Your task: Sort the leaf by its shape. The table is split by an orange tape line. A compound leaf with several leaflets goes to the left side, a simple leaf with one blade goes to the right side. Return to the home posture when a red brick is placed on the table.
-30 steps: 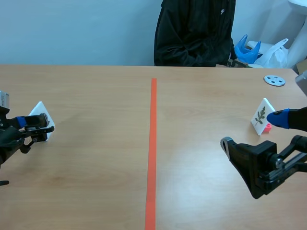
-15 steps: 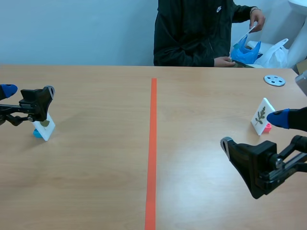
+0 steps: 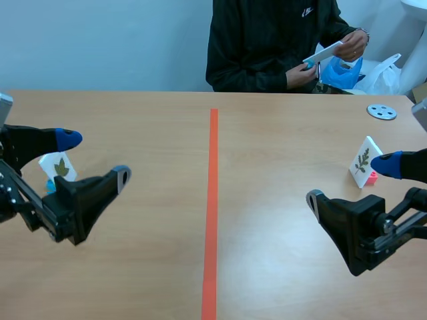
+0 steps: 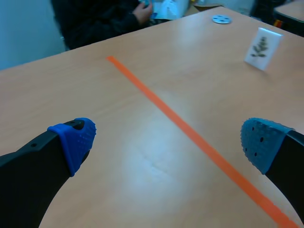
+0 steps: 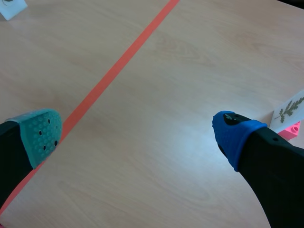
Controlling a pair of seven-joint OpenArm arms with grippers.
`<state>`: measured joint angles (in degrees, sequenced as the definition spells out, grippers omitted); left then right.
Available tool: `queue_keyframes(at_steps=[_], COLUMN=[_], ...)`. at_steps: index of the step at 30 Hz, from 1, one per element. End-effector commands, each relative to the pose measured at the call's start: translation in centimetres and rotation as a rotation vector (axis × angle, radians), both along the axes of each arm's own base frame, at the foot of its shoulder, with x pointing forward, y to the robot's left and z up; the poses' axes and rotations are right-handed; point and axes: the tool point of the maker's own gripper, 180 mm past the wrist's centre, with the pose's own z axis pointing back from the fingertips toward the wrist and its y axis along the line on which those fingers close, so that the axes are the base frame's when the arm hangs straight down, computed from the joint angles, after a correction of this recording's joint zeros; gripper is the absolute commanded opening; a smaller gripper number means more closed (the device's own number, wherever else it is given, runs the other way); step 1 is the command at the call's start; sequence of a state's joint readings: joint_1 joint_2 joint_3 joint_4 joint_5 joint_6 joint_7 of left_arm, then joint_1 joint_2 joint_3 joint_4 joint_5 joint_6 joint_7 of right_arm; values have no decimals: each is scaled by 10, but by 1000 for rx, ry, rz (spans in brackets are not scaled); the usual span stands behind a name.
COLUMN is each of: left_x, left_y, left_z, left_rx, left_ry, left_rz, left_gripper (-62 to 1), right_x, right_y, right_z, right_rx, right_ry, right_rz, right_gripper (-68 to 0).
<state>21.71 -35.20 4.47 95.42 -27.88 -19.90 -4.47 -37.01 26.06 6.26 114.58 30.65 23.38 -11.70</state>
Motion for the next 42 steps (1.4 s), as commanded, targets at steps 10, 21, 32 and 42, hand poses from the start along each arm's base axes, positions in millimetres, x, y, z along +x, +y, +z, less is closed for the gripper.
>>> queue_keyframes(at_steps=[10,21,32,42], left_x=[-41,-42,-42,-43], left_y=[-22,-21,-21,-21], left_z=[-7,-13,-13,-14], left_rx=[-54,-55,-54,-50], left_ry=[97,126,129,129], left_rz=[58,90,90,85], left_gripper=[14,14,14,14], right_x=[5,5,5,5], right_y=[-2,-2,-2,-2], right_z=[7,7,7,7], right_rx=[9,9,9,9], right_ry=[-29,-29,-29,-29], right_rz=[-4,-5,-5,-5], right_gripper=[4,4,4,4])
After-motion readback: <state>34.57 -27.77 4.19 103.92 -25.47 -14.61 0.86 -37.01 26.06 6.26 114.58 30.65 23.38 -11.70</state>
